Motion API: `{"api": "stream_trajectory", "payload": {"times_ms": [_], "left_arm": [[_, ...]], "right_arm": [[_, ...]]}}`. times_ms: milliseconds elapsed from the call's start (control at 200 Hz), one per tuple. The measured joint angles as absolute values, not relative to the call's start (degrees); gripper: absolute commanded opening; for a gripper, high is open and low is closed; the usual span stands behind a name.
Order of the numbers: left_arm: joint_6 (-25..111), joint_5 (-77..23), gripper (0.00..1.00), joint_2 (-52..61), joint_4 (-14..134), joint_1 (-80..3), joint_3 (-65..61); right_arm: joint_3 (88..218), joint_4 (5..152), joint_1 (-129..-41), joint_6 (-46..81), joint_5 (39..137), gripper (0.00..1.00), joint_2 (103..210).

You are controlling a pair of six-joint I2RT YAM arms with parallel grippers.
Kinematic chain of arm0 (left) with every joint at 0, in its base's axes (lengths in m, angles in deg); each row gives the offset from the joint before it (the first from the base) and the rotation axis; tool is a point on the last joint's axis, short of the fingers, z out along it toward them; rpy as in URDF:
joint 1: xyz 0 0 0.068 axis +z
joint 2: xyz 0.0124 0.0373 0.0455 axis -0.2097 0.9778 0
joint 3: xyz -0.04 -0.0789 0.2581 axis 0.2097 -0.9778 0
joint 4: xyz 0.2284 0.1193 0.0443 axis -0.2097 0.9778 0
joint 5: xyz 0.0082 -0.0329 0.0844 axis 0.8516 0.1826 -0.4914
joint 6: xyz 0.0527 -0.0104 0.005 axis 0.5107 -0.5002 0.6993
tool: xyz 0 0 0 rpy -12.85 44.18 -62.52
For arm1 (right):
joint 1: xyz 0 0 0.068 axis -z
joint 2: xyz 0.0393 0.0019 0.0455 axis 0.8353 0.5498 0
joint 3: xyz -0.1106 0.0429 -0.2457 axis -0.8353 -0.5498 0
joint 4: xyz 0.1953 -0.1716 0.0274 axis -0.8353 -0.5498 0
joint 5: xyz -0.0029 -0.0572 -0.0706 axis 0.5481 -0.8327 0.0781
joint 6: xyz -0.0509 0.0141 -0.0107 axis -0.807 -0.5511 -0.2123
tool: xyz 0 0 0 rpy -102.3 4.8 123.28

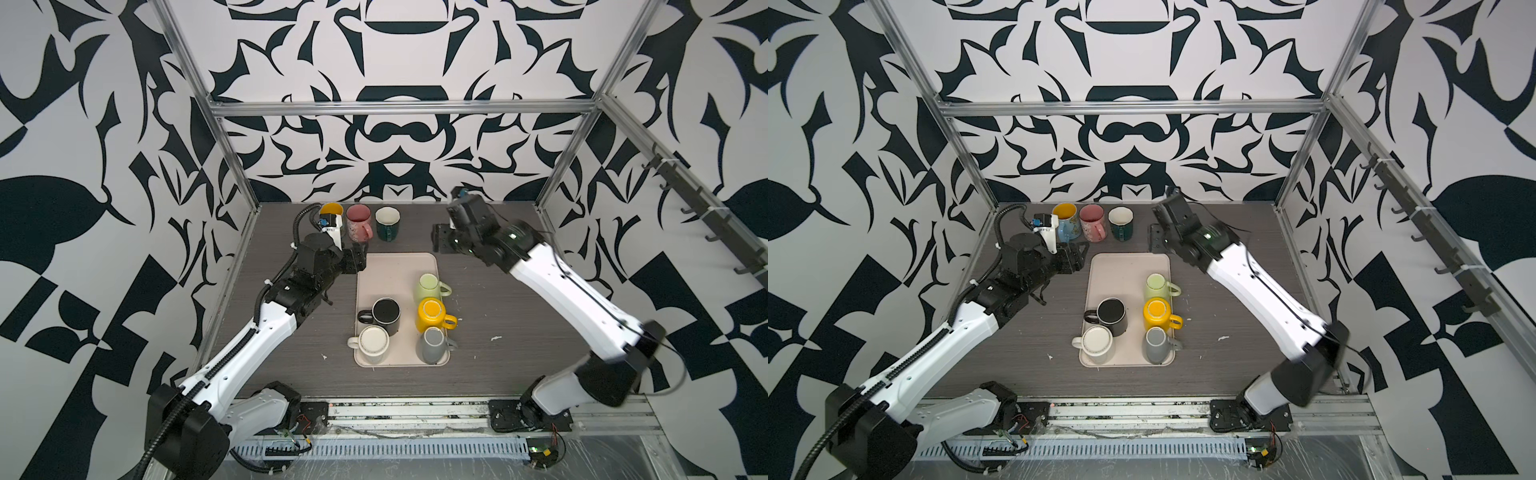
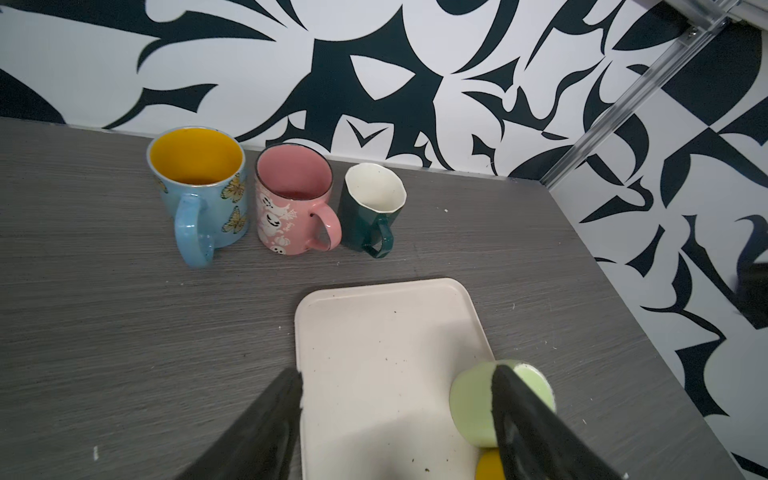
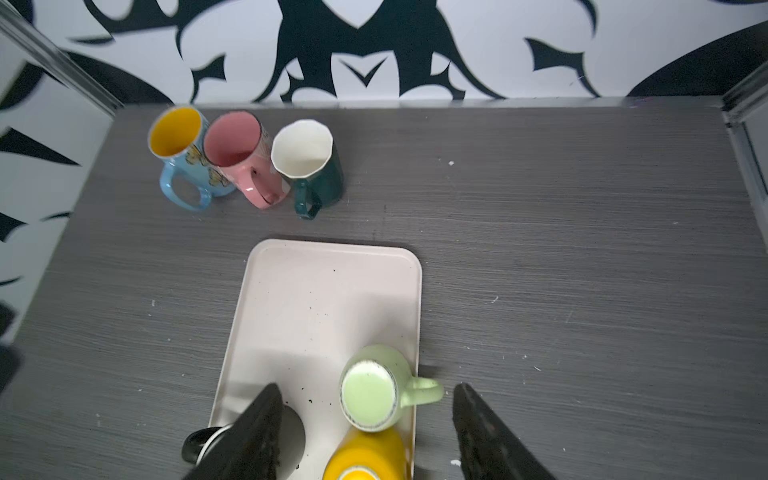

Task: Turn the mug right side up
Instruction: 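Release the green mug and withdraw both grippers toward the tray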

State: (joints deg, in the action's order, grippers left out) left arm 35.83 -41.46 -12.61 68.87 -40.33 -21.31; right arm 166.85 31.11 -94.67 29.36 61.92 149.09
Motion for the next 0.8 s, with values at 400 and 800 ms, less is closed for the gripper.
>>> {"api": "stream_trajectory", "payload": {"times_ms": [400, 800], "left_arm": [[31.0, -37.2, 0.75, -9.1, 65.5, -40.3, -21.2], [31.9, -42.3, 0.77, -14.6, 65.4, -40.3, -23.8]], "right_arm": [[147.7, 32.3, -96.2, 41.1, 59.4, 0.67, 127.1], [152.0, 35.9, -103.7, 45.6, 59.5, 0.66, 144.8]]}}
